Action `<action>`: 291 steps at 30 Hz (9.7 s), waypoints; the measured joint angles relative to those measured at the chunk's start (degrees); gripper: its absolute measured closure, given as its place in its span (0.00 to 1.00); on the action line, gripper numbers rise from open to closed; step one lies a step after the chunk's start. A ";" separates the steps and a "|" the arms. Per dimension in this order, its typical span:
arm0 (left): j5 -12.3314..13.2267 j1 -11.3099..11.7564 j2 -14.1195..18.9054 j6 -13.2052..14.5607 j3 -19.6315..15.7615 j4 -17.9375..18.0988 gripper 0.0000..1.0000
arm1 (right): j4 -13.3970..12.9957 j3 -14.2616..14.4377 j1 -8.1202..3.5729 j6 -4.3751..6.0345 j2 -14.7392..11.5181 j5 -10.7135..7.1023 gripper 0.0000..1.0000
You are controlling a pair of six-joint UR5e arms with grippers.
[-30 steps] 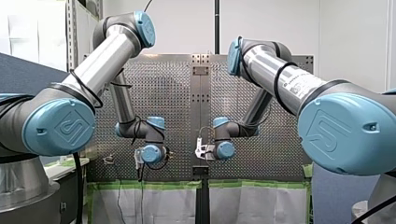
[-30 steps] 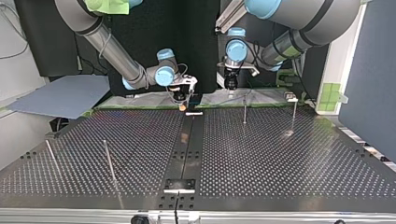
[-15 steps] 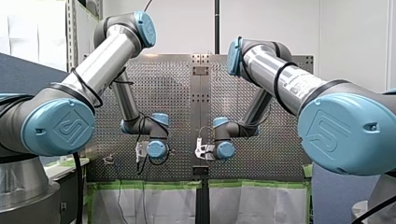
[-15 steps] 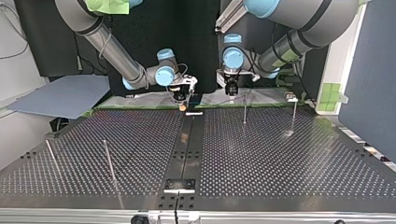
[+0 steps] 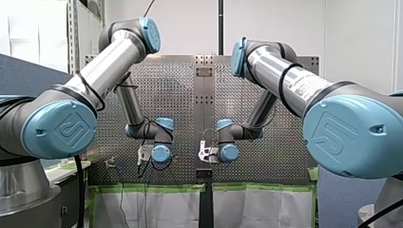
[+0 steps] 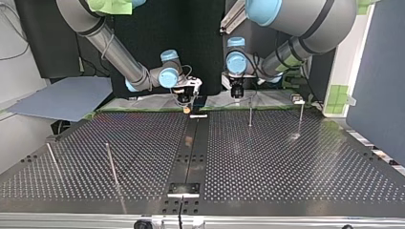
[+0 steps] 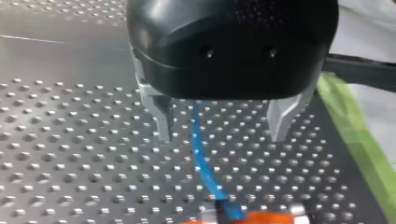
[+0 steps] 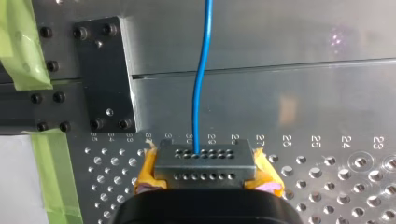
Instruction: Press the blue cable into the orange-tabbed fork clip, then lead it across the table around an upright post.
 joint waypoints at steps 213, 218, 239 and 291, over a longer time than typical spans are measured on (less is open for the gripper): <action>2.00 -9.04 22.37 -4.29 30.05 -32.58 1.00 | 13.81 -5.77 -4.15 -0.03 -33.17 -0.68 1.00; 2.81 -9.24 22.38 -4.53 31.58 -33.87 1.00 | 14.48 -5.75 -4.68 0.00 -33.57 -0.65 1.00; 5.38 -10.20 22.33 -6.09 36.28 -36.59 1.00 | 16.73 -5.74 -7.12 0.00 -35.86 -0.53 1.00; 10.02 -12.56 19.02 -14.28 44.76 -39.83 1.00 | 21.88 -5.73 -14.42 0.87 -38.08 0.18 1.00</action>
